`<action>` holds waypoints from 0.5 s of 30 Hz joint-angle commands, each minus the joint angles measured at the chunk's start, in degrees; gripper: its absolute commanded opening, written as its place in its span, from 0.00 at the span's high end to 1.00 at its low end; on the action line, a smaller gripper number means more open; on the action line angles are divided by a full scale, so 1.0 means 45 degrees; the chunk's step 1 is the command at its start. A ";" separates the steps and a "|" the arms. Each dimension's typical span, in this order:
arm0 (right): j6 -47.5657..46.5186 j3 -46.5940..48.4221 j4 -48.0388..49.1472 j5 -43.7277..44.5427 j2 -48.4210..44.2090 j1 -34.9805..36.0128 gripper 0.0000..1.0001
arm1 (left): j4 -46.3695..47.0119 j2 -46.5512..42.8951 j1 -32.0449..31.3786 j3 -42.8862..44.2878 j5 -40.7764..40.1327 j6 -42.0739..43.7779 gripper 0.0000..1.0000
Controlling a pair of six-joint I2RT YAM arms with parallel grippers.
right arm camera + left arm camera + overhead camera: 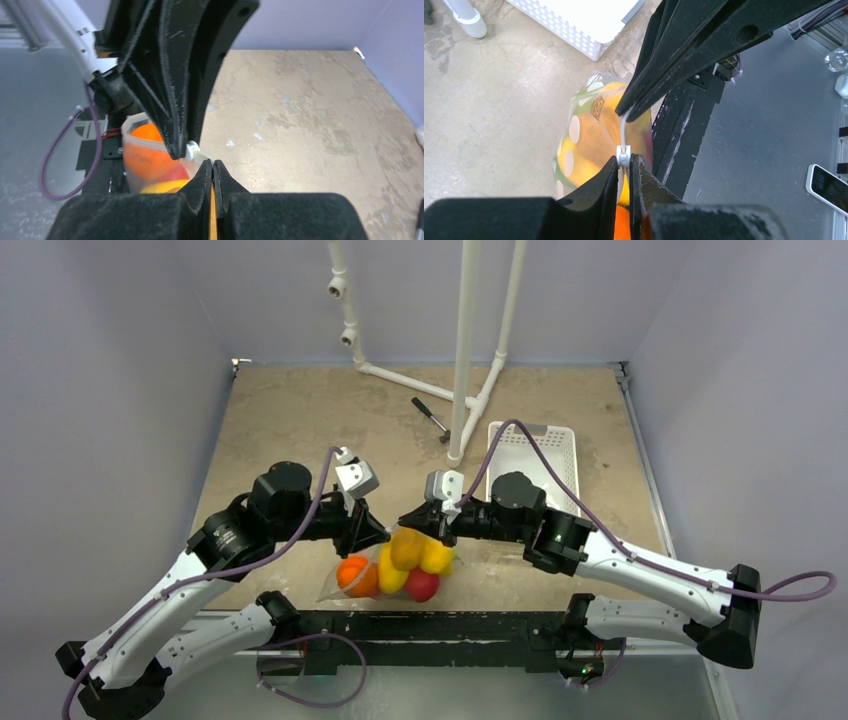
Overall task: Place the food in the zip-top bag and seal the zipper
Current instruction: Zip the zipper food storage bag at the center of the board.
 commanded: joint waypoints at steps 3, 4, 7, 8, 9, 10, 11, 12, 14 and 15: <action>0.1362 -0.0309 0.1865 0.3366 -0.0491 -0.0135 1.00 | -0.0999 -0.0107 -0.0054 0.0054 -0.1065 -0.0912 0.89; 0.1463 -0.0351 0.1913 0.3659 -0.0493 -0.0131 1.00 | -0.1106 -0.0107 -0.0054 0.0035 -0.1254 -0.0970 0.89; 0.1840 -0.0353 0.1927 0.4591 -0.0493 -0.0130 1.00 | -0.1467 -0.0133 -0.0044 0.0023 -0.1728 -0.1232 0.90; 0.1953 -0.0335 0.1940 0.4855 -0.0474 -0.0140 1.00 | -0.1565 -0.0171 -0.0030 0.0023 -0.1842 -0.1345 0.90; 0.2121 -0.0328 0.1927 0.5122 -0.0474 -0.0131 1.00 | -0.1665 -0.0234 -0.0039 -0.0003 -0.1983 -0.1451 0.92; 0.2579 -0.0327 0.1833 0.5276 -0.0482 -0.0130 1.00 | -0.1795 -0.0301 -0.0049 -0.0007 -0.2145 -0.1533 0.95; 0.2814 -0.0346 0.1818 0.5304 -0.0507 -0.0130 1.00 | -0.1903 -0.0385 -0.0060 0.0003 -0.2295 -0.1609 0.98; 0.2971 -0.0380 0.1892 0.5488 -0.0556 -0.0133 1.00 | -0.2025 -0.0466 -0.0035 0.0000 -0.2479 -0.1724 0.99; 0.3309 -0.0567 0.2137 0.5704 -0.0584 -0.0130 1.00 | -0.2195 -0.0676 -0.0047 0.0031 -0.2778 -0.1867 1.00; 0.3506 -0.0679 0.2254 0.5831 -0.0578 -0.0140 1.00 | -0.2251 -0.0756 -0.0041 0.0073 -0.2850 -0.1910 1.00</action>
